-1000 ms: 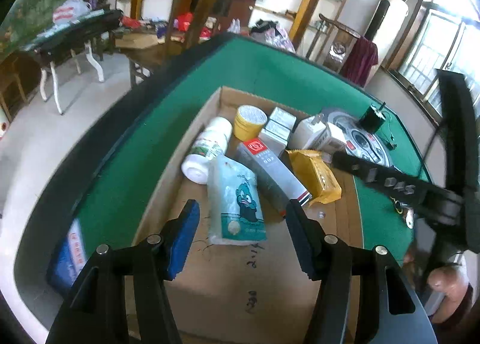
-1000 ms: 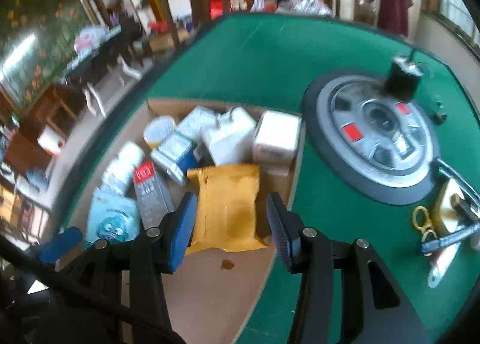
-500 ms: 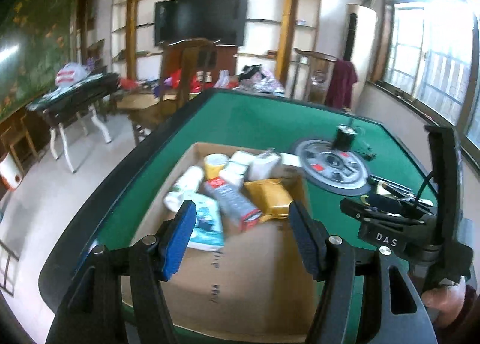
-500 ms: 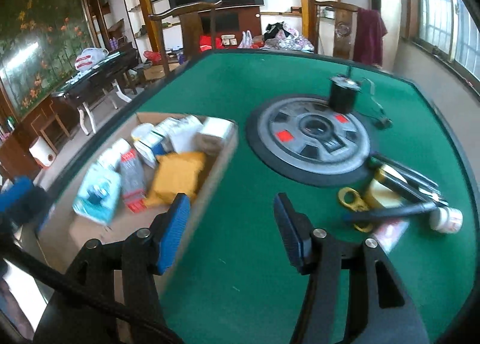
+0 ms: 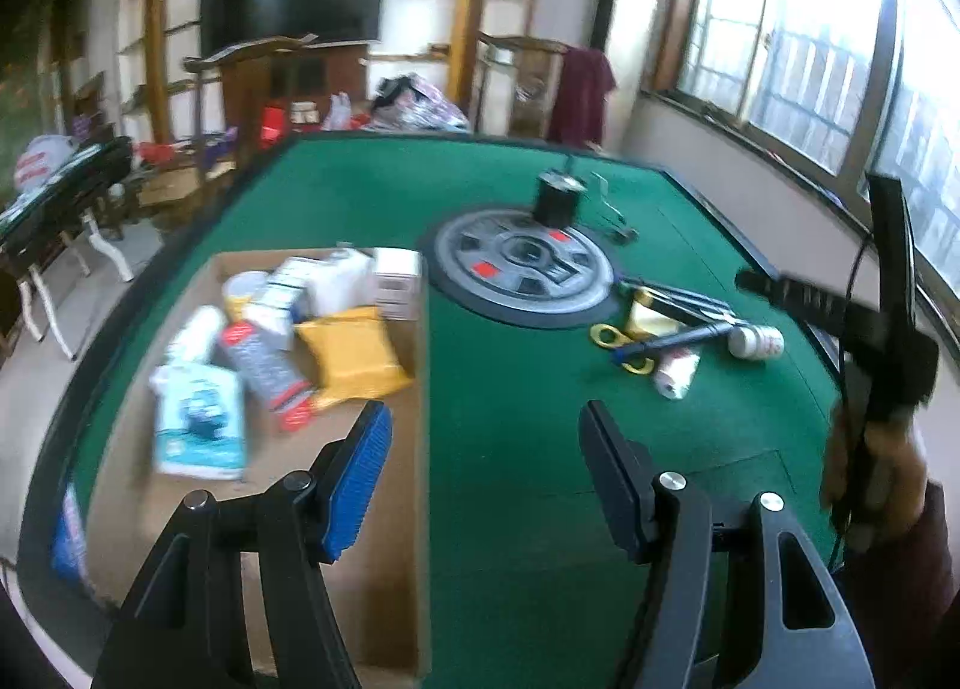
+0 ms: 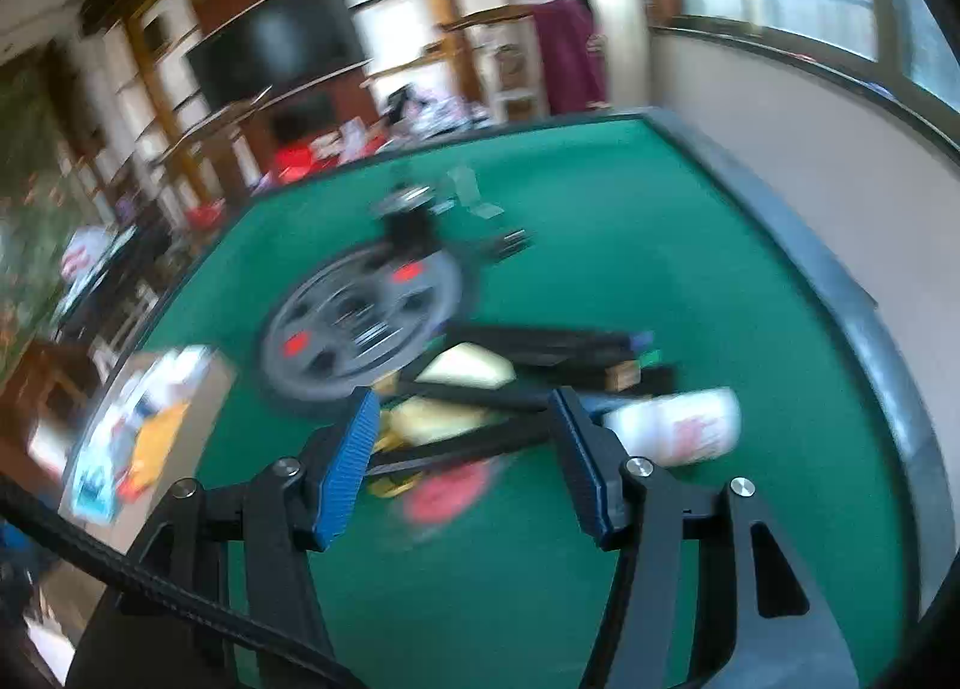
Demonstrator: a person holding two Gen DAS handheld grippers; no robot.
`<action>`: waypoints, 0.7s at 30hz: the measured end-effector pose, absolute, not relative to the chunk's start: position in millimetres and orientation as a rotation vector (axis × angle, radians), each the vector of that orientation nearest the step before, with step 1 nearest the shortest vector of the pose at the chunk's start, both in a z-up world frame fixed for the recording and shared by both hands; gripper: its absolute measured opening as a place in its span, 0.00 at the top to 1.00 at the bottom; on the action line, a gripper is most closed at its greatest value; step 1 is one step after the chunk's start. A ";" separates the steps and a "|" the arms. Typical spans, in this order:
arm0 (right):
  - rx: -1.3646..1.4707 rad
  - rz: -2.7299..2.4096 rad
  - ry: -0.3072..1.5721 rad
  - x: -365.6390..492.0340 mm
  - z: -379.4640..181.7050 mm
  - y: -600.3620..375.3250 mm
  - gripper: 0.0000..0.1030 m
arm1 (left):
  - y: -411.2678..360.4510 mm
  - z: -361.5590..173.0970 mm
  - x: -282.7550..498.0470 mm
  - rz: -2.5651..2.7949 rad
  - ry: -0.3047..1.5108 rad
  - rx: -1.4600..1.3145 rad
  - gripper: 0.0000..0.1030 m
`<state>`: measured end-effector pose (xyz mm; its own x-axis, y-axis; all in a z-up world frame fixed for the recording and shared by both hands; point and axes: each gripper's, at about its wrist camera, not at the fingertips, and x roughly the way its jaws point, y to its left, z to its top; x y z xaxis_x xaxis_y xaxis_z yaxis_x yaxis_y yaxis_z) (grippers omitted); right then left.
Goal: Organize objects
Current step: 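Grasp a black marker with the left tool while the right tool grasps the clear red-item packet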
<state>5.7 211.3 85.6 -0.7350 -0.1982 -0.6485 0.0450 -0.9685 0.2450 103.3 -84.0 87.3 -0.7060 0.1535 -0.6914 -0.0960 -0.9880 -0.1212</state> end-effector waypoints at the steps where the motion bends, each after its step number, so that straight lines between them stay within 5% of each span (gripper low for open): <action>1: 1.082 -2.808 -0.348 0.0 85.9 222.7 0.44 | -72.5 85.9 97.3 2.746 -0.104 -1.152 0.43; 8: 1.055 -2.834 -0.583 -23.7 81.4 281.9 0.44 | -5.0 66.9 46.5 2.574 0.038 -1.186 0.43; 18: 1.072 -2.831 -0.686 -22.5 71.3 307.4 0.44 | 104.2 35.1 -7.1 2.406 0.555 -1.070 0.45; 19: 1.066 -2.838 -0.680 -21.6 72.1 306.6 0.44 | 110.7 30.9 -8.9 2.392 0.601 -1.076 0.55; 20: 1.059 -2.837 -0.679 -20.6 73.0 305.9 0.44 | 115.5 26.3 -10.3 2.376 0.631 -1.095 0.75; 21: 1.059 -2.831 -0.680 -20.2 72.9 305.0 0.44 | 118.6 22.6 -12.3 2.364 0.652 -1.119 0.78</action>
